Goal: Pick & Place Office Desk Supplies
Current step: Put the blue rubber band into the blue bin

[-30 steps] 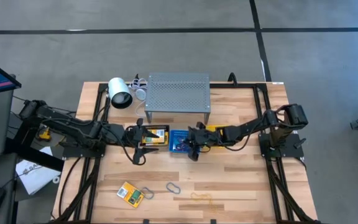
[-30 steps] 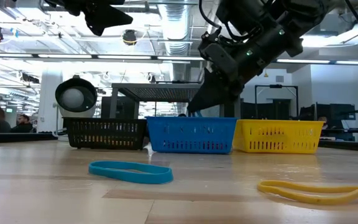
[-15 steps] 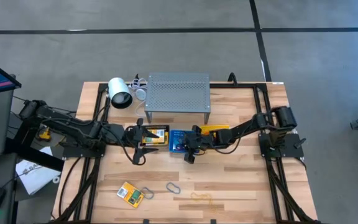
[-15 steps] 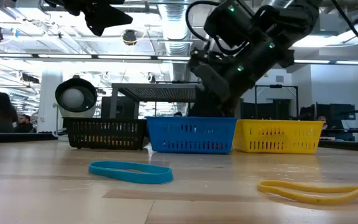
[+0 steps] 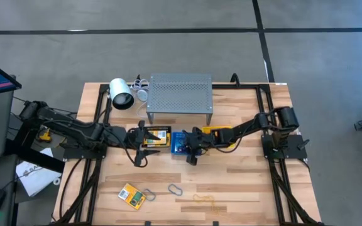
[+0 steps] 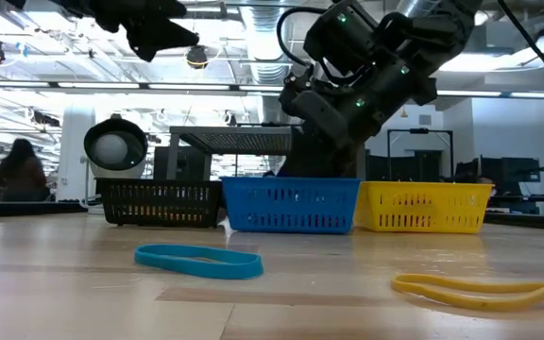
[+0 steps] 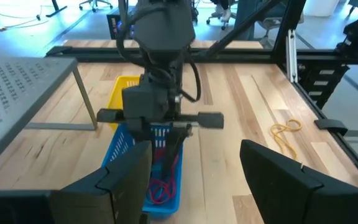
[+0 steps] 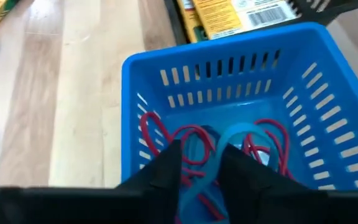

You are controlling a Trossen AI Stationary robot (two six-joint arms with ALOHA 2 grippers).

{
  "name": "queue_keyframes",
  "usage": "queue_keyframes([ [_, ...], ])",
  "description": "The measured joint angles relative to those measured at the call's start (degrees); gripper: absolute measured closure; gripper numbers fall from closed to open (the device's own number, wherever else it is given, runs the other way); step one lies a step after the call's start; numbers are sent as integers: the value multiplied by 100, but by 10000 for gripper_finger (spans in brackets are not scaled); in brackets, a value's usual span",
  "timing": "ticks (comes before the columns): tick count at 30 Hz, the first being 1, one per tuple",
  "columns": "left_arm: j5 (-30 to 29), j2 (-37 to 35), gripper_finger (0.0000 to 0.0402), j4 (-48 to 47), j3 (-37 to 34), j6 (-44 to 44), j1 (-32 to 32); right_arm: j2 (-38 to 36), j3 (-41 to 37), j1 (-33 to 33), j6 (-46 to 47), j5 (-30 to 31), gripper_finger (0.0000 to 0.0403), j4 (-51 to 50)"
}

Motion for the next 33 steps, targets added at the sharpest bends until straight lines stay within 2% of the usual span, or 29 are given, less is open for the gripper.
queue_keyframes([
  [7,-15,0,161,476,-236,17,1,-145,182,-220,-135,-439,216,-325],
  [12,-13,-2,161,483,-242,32,7,-255,629,-390,-205,-433,174,-1385],
  [16,-13,-2,161,527,-244,36,7,-226,1168,-410,-295,-453,164,-2427],
  [20,-11,-2,161,555,-244,38,7,-179,1570,-348,-521,-729,163,-3262],
  [24,-11,-2,161,570,-244,39,7,-190,1833,-258,-675,-836,163,-3557],
  [33,-8,-2,161,585,-244,60,7,-186,1873,-161,-753,-1035,163,-4006],
])
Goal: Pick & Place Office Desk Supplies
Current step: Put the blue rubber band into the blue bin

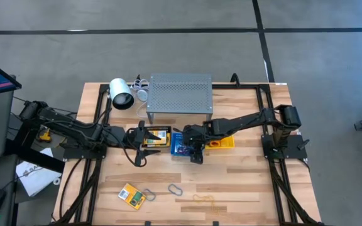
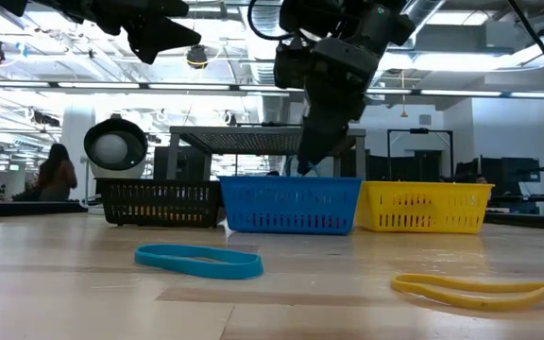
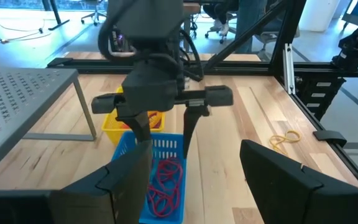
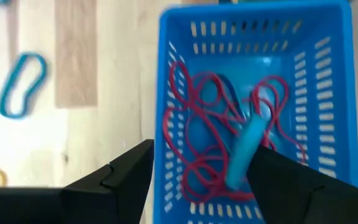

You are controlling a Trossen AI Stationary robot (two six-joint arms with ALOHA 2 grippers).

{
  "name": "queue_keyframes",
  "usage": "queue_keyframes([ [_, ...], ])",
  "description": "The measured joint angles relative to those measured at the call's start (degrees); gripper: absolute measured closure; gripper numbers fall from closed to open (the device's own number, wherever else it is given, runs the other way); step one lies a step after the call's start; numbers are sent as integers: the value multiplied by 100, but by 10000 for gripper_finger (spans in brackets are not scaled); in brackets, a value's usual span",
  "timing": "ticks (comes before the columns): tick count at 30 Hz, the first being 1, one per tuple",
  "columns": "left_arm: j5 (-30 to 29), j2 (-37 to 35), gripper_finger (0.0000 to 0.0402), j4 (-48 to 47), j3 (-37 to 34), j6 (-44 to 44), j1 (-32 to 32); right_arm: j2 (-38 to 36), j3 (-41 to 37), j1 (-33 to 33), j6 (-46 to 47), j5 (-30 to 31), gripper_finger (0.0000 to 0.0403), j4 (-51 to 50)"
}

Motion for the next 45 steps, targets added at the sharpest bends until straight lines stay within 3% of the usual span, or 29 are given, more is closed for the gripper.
queue_keyframes([
  [16,14,-1,161,72,0,197,0,-53,-2,25,-325,153,163,-271],
  [31,-80,-227,161,8,4,280,0,-374,-2,296,-334,149,163,2097],
  [45,-81,-229,161,9,4,-50,0,-367,-2,302,179,149,163,2327],
])
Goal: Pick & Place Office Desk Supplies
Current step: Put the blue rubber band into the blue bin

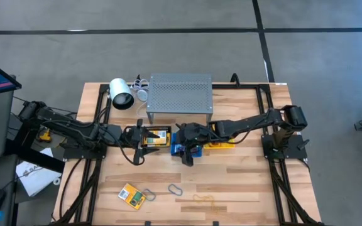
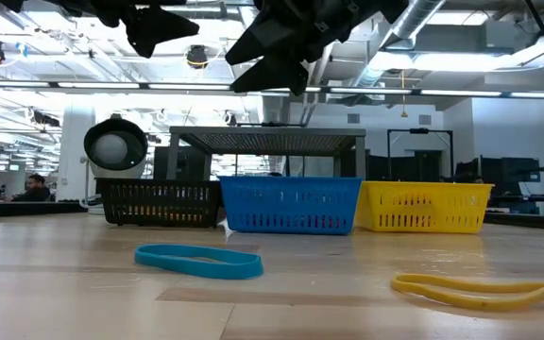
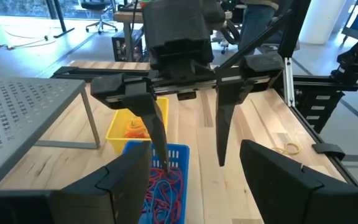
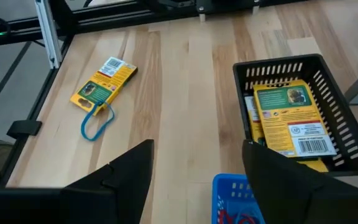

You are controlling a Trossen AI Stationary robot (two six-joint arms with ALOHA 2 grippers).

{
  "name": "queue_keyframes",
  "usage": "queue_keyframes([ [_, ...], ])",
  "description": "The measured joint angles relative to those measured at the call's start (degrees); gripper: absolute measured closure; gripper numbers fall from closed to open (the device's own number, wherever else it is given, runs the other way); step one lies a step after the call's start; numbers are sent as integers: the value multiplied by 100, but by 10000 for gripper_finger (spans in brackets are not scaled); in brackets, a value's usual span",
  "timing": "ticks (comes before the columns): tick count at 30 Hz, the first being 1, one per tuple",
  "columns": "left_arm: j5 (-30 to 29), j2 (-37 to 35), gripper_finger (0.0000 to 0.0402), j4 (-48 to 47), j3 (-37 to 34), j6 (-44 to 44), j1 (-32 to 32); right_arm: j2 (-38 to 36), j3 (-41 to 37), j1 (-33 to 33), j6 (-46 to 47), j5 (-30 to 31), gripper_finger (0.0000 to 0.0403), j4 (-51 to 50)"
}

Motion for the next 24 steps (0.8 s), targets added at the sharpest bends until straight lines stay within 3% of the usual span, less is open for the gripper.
queue_keyframes([
  [12,-3,4,161,570,0,-427,0,12,0,0,325,-21,163,380],
  [14,64,2,161,697,0,-404,0,30,0,-1,320,-339,163,661],
  [19,941,-243,161,730,-1,-110,-123,-1,0,127,278,-1497,163,1666],
  [24,1022,-865,161,730,-4,267,-586,-365,-4,599,-583,-1110,163,1967],
])
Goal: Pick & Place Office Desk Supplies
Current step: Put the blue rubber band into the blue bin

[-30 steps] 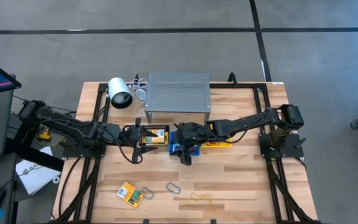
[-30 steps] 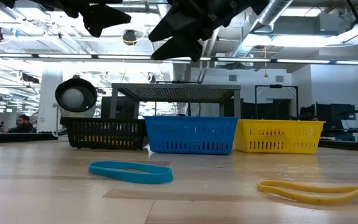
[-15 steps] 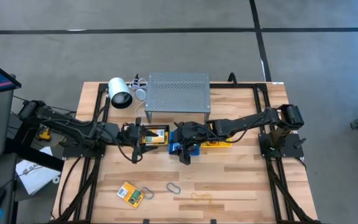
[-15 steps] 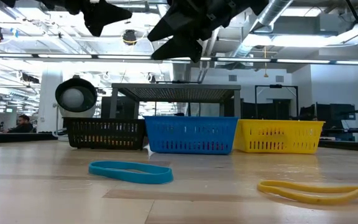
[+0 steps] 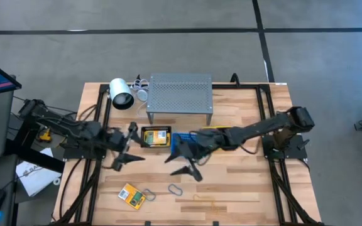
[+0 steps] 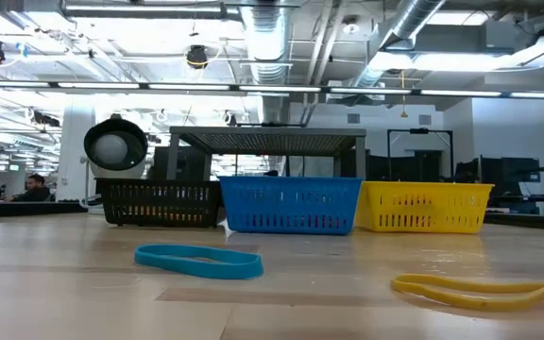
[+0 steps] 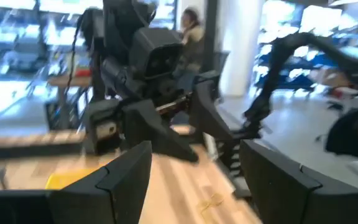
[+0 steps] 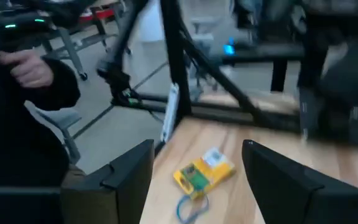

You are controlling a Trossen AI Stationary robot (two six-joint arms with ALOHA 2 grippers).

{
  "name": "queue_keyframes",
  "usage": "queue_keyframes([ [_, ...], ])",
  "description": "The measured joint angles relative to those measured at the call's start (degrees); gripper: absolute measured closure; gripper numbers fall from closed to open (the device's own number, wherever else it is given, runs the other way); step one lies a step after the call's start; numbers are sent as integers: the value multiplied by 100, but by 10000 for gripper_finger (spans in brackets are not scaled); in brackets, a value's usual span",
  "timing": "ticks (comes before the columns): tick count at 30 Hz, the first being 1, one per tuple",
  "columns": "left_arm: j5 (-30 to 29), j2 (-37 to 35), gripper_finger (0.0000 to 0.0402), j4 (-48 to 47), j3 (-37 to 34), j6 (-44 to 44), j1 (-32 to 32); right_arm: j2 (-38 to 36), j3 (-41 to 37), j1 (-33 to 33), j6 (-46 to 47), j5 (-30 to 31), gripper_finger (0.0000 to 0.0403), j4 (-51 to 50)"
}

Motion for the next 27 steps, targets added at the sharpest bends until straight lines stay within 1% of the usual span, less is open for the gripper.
queue_keyframes([
  [4,28,-532,167,22,-145,113,-240,-671,-240,281,-586,440,163,41],
  [7,26,-828,172,16,-420,99,-334,-1403,-774,505,-816,1065,163,96],
  [8,26,-909,174,17,-535,70,-355,-1666,-1019,582,-820,1216,163,173],
  [10,26,-993,177,24,-743,-85,-389,-2183,-1590,718,-774,1283,163,491],
  [13,193,-930,179,186,-970,-385,-449,-2832,-2568,920,-491,1285,163,1332],
  [15,274,-759,178,298,-981,-541,-527,-3079,-3218,1058,-269,1302,163,2013],
  [18,286,-410,178,486,-981,-612,-670,-3160,-3992,1255,-14,1300,163,3081],
  [21,283,45,182,652,-958,-642,-728,-2983,-4452,1408,146,1283,163,3879],
  [24,280,486,184,643,-838,-727,-741,-2663,-4616,1517,177,1289,163,4417],
  [27,278,843,186,643,-681,-833,-741,-2362,-4614,1550,183,1287,163,4584],
])
